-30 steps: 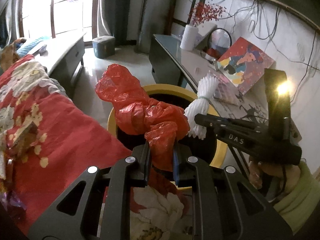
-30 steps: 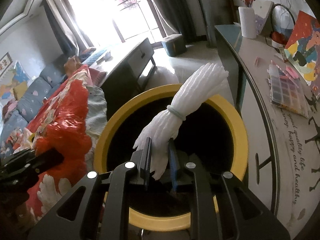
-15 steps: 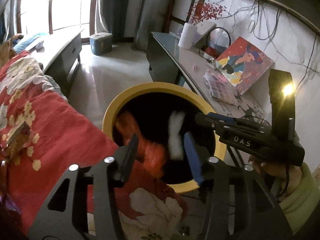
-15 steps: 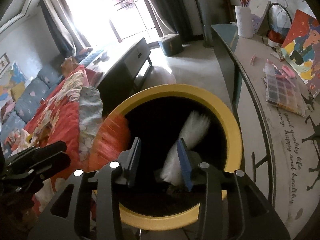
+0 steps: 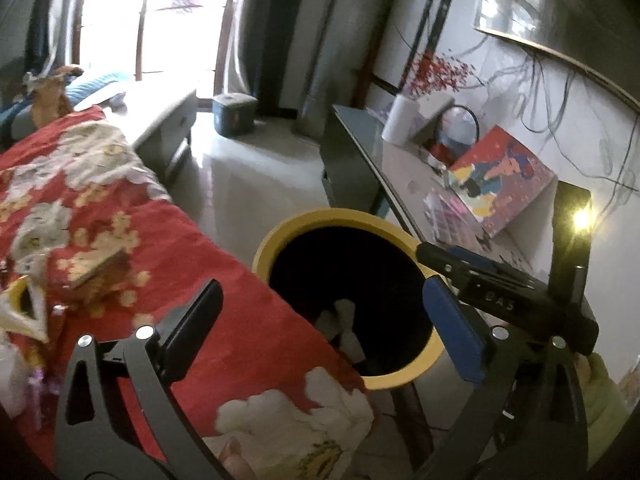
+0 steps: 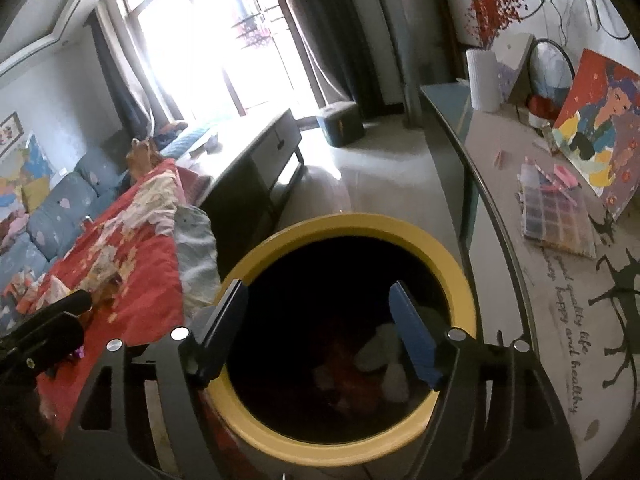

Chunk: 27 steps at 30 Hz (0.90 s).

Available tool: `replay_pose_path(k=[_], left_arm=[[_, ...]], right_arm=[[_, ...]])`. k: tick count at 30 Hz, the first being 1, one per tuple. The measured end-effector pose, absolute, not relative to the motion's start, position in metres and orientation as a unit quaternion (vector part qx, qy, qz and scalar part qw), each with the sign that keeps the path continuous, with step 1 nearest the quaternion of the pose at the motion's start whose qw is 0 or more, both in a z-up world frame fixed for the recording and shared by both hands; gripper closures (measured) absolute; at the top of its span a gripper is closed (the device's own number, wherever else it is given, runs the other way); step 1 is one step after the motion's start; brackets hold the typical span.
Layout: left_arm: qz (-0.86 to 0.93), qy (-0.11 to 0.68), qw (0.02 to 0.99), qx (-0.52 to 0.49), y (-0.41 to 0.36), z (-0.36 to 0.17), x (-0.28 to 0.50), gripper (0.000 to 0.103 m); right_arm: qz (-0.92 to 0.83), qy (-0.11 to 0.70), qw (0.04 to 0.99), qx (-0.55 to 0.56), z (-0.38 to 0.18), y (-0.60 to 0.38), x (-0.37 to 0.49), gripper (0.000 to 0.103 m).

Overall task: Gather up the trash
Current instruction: 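Move both tools back over the bedspread toward the remaining trash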

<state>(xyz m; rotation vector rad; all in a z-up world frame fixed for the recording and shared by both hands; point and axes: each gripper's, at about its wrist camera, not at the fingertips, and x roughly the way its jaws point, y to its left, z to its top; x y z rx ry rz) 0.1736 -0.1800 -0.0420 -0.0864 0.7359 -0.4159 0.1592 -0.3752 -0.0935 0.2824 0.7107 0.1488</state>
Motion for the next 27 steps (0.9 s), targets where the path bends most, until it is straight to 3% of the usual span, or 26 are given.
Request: replay_pose_path(k=[27], left_arm=[[-0.088, 0.276, 0.953, -0.083, -0.08, 0.001, 0.122, 0.011]], right_arm=[[0.153, 0.286, 0.941, 0.098, -0.032, -0.279, 0.129, 0.025]])
